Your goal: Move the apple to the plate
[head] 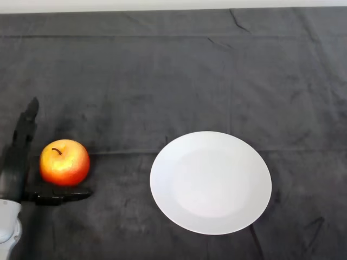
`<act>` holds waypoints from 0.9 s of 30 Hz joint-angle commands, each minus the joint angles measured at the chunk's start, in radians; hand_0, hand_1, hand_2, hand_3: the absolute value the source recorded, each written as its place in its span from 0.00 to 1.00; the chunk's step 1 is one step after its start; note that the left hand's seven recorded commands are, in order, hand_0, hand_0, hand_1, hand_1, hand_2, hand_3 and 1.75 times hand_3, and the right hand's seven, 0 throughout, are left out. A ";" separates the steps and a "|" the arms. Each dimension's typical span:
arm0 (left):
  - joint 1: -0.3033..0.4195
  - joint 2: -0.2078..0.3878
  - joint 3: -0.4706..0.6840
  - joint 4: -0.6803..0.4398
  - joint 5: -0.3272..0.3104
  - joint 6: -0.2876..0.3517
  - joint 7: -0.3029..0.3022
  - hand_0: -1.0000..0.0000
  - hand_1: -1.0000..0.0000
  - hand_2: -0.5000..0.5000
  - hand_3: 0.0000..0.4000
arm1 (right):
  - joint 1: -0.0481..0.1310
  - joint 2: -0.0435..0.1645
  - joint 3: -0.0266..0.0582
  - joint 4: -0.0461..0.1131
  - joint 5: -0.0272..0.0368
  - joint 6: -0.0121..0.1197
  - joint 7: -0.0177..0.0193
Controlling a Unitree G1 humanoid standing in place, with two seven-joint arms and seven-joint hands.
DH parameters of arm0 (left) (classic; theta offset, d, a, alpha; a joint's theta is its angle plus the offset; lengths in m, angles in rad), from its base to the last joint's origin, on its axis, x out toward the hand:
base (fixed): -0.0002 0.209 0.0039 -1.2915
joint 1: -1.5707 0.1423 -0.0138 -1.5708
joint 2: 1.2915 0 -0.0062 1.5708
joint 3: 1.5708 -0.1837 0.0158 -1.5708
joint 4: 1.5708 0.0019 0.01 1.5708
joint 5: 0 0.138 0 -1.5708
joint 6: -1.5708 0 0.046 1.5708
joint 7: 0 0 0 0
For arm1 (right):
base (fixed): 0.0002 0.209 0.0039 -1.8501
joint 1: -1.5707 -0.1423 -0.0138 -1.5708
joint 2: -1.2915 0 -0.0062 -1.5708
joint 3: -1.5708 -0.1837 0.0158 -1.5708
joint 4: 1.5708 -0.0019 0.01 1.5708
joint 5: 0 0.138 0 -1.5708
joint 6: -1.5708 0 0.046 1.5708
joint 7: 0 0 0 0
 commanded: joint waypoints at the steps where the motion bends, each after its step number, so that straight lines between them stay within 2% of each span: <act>1: -0.006 -0.005 -0.041 -0.023 0.008 0.024 -0.019 1.00 1.00 0.50 0.00 | -0.009 -0.017 -0.0153 -0.011 0.0172 -0.005 -0.0009; 3: -0.004 -0.008 -0.042 -0.020 0.000 0.027 -0.029 1.00 1.00 0.50 0.00 | -0.009 -0.016 -0.0153 -0.012 0.0173 -0.005 -0.0011; 4: -0.003 -0.010 -0.042 -0.020 -0.005 0.031 -0.035 0.67 0.69 0.49 0.33 | -0.009 -0.016 -0.0153 -0.012 0.0174 -0.005 -0.0012; 6: -0.003 -0.012 -0.042 -0.022 -0.017 0.041 -0.049 0.15 0.20 0.48 0.85 | -0.009 -0.016 -0.0153 -0.012 0.0174 -0.005 -0.0013; 7: -0.003 -0.012 -0.042 -0.023 -0.023 0.047 -0.056 0.02 0.16 0.43 0.98 | -0.009 -0.016 -0.0153 -0.012 0.0175 -0.005 -0.0014; 13: 0.003 -0.015 -0.040 -0.037 -0.056 0.084 -0.093 0.00 0.09 0.45 1.00 | -0.009 -0.016 -0.0153 -0.013 0.0177 -0.005 -0.0019; 19: 0.009 -0.014 -0.041 -0.065 -0.079 0.125 -0.118 0.00 0.08 0.46 1.00 | -0.008 -0.015 -0.0153 -0.014 0.0180 -0.005 -0.0024; 27: 0.019 -0.008 -0.047 -0.137 -0.088 0.178 -0.123 0.00 0.01 0.49 1.00 | -0.008 -0.015 -0.0152 -0.016 0.0183 -0.005 -0.0031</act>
